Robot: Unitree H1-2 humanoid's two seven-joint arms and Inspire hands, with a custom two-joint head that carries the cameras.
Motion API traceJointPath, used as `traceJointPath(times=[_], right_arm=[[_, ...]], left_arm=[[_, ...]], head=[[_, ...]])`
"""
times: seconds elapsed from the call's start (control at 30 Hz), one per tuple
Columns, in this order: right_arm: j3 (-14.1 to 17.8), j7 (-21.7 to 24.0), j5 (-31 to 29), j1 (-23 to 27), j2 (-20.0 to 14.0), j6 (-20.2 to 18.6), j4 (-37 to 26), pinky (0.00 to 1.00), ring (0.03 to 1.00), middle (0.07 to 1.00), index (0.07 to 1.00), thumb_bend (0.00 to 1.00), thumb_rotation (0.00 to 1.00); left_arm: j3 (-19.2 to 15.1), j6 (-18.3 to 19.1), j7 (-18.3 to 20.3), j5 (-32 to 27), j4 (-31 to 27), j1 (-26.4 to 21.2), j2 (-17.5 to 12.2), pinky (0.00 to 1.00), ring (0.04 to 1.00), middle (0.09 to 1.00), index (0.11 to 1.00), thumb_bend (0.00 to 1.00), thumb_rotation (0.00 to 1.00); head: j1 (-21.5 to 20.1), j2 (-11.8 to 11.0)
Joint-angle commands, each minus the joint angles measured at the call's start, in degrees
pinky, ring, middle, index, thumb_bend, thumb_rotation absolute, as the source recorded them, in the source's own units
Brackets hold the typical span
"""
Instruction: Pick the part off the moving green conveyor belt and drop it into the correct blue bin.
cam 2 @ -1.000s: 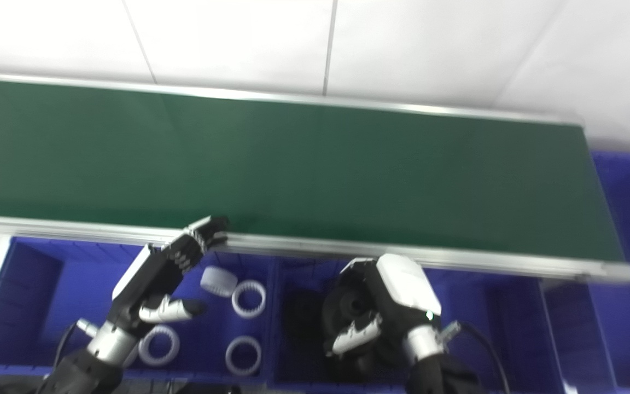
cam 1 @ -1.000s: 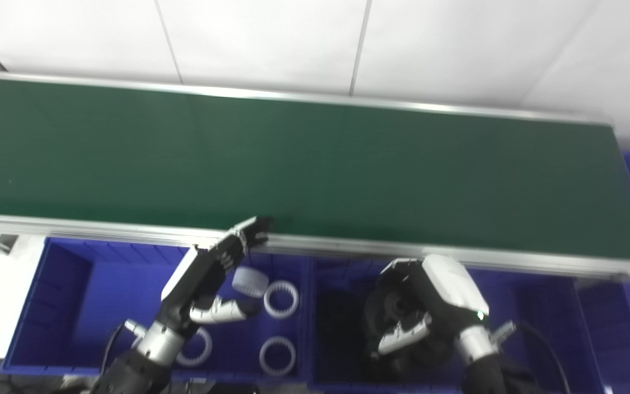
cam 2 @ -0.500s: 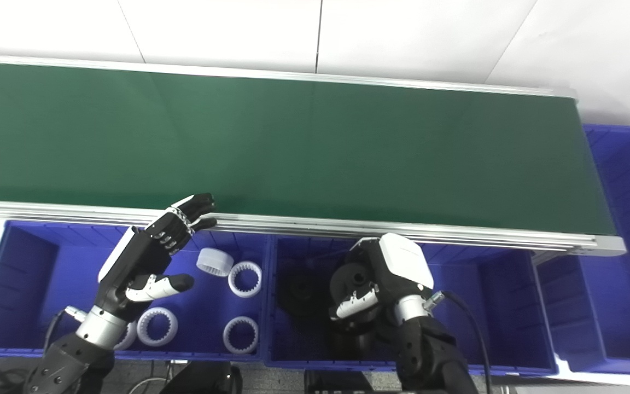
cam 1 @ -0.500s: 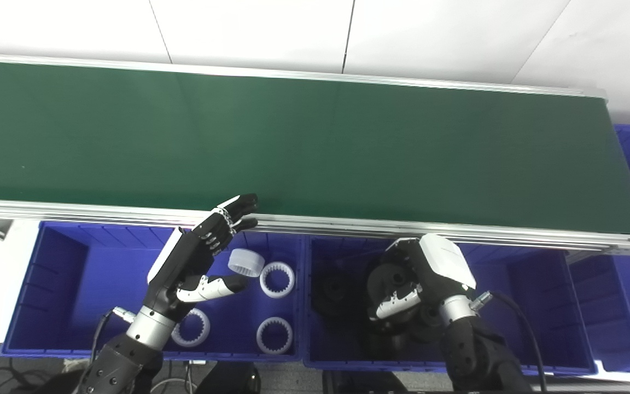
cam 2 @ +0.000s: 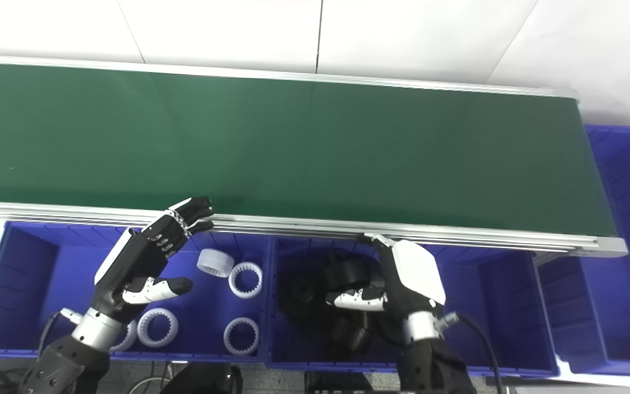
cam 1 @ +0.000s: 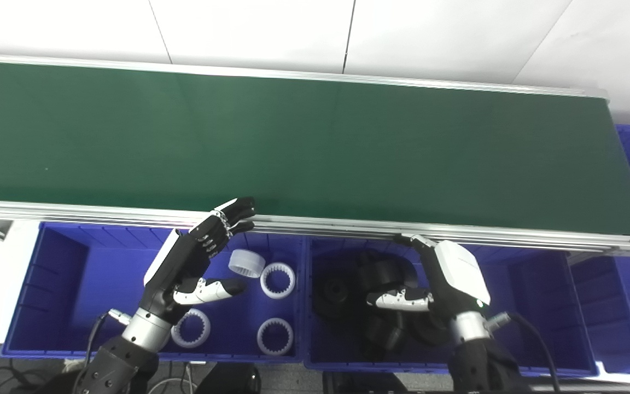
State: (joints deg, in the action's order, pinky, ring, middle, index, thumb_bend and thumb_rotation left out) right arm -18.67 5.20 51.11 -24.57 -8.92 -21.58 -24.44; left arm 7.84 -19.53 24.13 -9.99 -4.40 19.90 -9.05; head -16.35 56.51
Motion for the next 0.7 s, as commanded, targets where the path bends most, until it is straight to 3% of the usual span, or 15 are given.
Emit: traceJointPath(times=[0.0,0.13,0.2,0.23,0.37,0.47,0.67], right_arm=[[-0.5,-1.8,-1.5,-1.3,0.7,4.0,-4.0,0.88,1.000,1.000,0.945,0.82,0.36],[-1.6,-2.5,-4.2,-4.1,0.9,7.2,-6.6,0.90,1.000,1.000,0.957,0.82,0.38],[-1.9,-3.7,-8.5,-5.5,1.1,10.7,-6.8,0.91,0.998,1.000,0.962,0.82,0.38],[-2.1,-4.5,-11.0,-6.2,1.1,13.0,-6.4,0.86,0.965,0.986,0.964,0.82,0.41],[-2.0,-6.8,-22.8,-8.5,2.1,22.2,-2.8,0.81,0.920,0.974,0.968,0.85,0.46],[-1.8,-8.0,-27.7,-8.4,2.8,28.0,2.1,0.82,0.916,0.963,0.967,0.86,0.48],[-0.5,-7.7,-34.2,-6.6,3.9,33.6,8.4,0.85,0.921,0.958,0.974,0.88,0.52]], left_arm=[[0.1,-1.4,-0.4,-0.7,-1.7,0.0,-0.4,0.85,0.900,0.899,0.846,0.78,0.46],[0.4,-1.1,-0.2,-1.3,-1.5,-0.1,-0.6,0.86,0.908,0.905,0.850,0.79,0.46],[0.4,-1.3,-0.3,-1.6,-1.1,-0.1,-0.4,0.86,0.908,0.903,0.847,0.79,0.44],[0.4,-1.3,-0.3,-1.8,-1.0,-0.2,-0.4,0.86,0.904,0.898,0.844,0.79,0.43],[0.3,-1.6,-0.5,-1.9,-0.2,-0.7,-0.3,0.87,0.902,0.896,0.837,0.78,0.41],[0.1,-2.9,-0.5,-0.9,1.2,-1.6,-0.5,0.86,0.901,0.895,0.837,0.78,0.42],[0.2,-3.8,-0.6,-0.1,2.9,-2.2,-0.8,0.86,0.916,0.902,0.839,0.78,0.44]], head=[[0.1,-0.1],[0.9,-0.6],[1.4,-0.9],[1.6,-1.0],[2.1,-1.4],[2.7,-2.0],[3.3,-3.2]])
